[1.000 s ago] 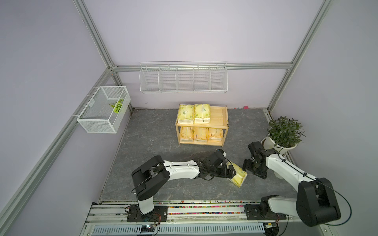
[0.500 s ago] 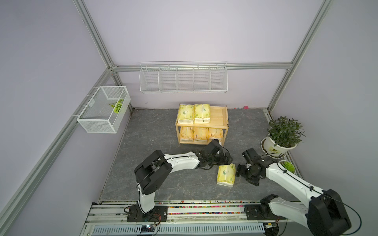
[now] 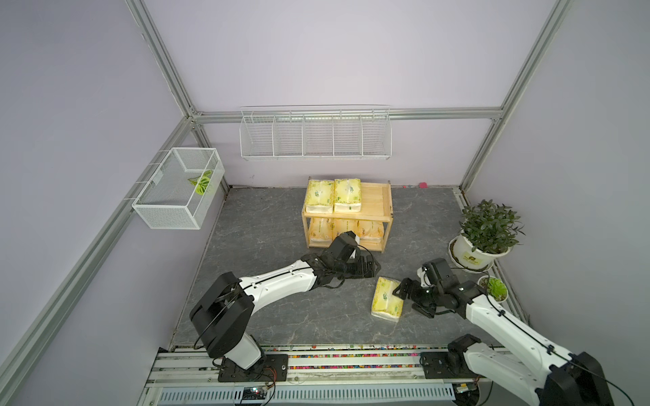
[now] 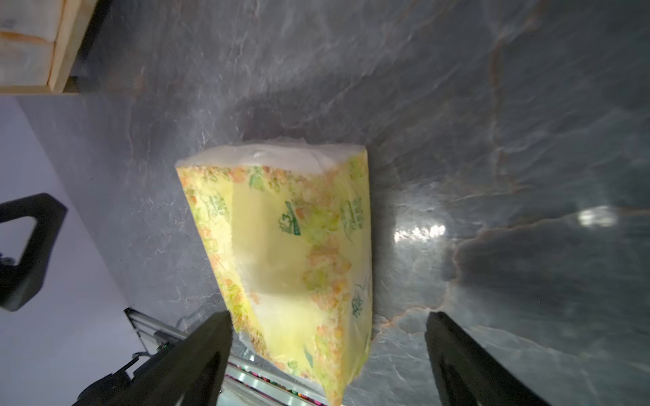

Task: Place the tissue boxes on the shelf by color
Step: Pick up the box of tissues from the center of the board.

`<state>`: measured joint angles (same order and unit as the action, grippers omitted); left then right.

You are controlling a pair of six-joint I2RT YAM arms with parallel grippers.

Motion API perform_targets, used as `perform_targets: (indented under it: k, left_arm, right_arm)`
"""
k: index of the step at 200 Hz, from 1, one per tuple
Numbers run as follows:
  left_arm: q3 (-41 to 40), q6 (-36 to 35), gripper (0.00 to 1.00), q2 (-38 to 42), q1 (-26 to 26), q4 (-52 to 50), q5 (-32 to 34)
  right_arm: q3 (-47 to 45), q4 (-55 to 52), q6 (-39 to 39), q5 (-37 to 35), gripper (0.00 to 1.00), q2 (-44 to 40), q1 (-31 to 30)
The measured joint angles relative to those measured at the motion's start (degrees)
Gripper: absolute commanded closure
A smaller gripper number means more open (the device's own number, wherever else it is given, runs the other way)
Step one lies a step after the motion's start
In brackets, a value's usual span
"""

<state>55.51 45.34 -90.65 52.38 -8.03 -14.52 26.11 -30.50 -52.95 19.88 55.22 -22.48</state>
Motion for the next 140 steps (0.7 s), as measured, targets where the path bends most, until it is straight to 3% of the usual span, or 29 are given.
perform_targets:
  k: [73,140]
  left_arm:
    - [-2.8,2.4,0.00,-5.9,-0.7,7.0,-9.1]
    - [-3.5,7.2,0.00,-12.2,2.7,14.4,-11.1]
  right_arm:
    - [-11.5,10.3,-2.4,6.8,0.08,-11.1,0.6]
    - [-14.3,20.2,-4.5,11.1,0.08,-8.4,0.6]
